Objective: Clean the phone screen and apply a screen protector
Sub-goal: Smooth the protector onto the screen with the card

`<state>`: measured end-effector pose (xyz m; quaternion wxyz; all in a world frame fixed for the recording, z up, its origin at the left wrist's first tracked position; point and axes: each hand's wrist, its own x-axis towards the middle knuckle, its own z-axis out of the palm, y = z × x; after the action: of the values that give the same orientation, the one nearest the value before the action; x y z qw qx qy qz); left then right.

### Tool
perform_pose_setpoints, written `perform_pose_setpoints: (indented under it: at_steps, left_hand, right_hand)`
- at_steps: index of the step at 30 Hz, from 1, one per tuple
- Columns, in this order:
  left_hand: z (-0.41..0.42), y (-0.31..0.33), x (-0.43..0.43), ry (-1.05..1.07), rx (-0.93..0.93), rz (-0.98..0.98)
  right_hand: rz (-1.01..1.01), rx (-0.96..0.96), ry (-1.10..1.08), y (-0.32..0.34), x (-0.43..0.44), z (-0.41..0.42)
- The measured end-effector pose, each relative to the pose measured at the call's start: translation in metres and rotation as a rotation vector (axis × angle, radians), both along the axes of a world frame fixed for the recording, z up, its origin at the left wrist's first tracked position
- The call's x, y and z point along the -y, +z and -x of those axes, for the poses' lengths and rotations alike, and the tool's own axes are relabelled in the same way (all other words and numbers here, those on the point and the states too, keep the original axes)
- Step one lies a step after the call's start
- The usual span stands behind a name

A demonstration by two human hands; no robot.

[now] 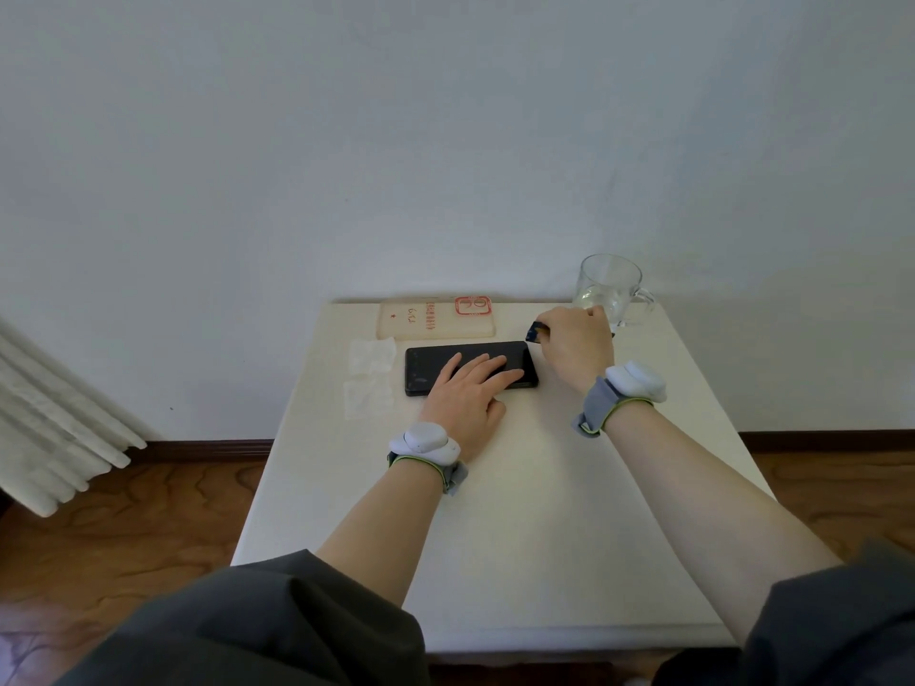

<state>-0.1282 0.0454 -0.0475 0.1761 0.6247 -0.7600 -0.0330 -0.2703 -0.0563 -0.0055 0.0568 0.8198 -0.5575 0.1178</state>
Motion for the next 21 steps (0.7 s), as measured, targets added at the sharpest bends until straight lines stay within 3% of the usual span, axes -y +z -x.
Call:
perform_pose_setpoints:
  at_steps: [15, 21]
  left_hand:
    - [0.001, -0.001, 0.0, -0.004, -0.013, 0.015]
    - [0.001, 0.001, -0.001, -0.005, -0.01, -0.005]
  right_hand:
    - [-0.013, -0.086, 0.043, -0.007, 0.0, -0.012]
    - [0.0, -0.015, 0.0, -0.008, 0.007, -0.004]
